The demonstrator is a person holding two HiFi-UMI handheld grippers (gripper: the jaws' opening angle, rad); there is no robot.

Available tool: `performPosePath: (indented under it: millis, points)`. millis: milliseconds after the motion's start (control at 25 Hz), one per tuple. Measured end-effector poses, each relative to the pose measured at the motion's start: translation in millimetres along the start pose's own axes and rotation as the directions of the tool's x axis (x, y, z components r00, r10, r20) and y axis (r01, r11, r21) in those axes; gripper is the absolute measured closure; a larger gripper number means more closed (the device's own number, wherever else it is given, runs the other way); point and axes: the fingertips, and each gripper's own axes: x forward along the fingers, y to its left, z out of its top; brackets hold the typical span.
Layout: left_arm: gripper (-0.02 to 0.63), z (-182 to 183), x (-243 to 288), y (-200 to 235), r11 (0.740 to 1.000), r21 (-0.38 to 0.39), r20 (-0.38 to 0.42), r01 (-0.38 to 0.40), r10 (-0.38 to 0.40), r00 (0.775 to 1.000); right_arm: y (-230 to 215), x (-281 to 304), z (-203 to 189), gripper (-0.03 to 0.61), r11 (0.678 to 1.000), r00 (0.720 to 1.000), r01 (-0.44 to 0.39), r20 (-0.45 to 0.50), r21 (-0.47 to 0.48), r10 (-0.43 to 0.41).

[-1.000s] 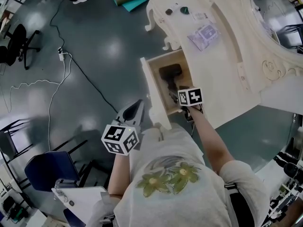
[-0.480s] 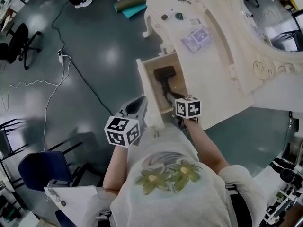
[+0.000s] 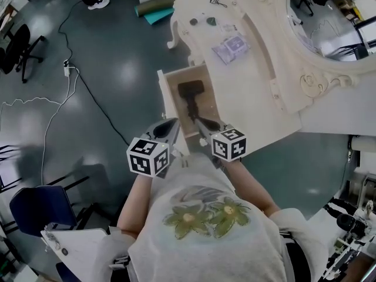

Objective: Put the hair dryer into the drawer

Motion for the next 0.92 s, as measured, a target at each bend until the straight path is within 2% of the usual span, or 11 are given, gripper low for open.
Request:
performPosePath:
  millis: [320,920]
  points:
    - [0.603,-2.1,-0.3,-18.0,1.0,0.004,0.006,0.022,-0.022,1.0,4.2,-17.1,6.1,0.557,0.999,1.0,0.016,0.013,-0.039,-0.016]
    - [0.603,-1.3,-12.9,-26.9,1.0,0.012,0.028,0.0,0.0,1.0,16.2,-27.2,15.8,0.557,0.997,1.0,0.005,0.026,-0.071,-0.003]
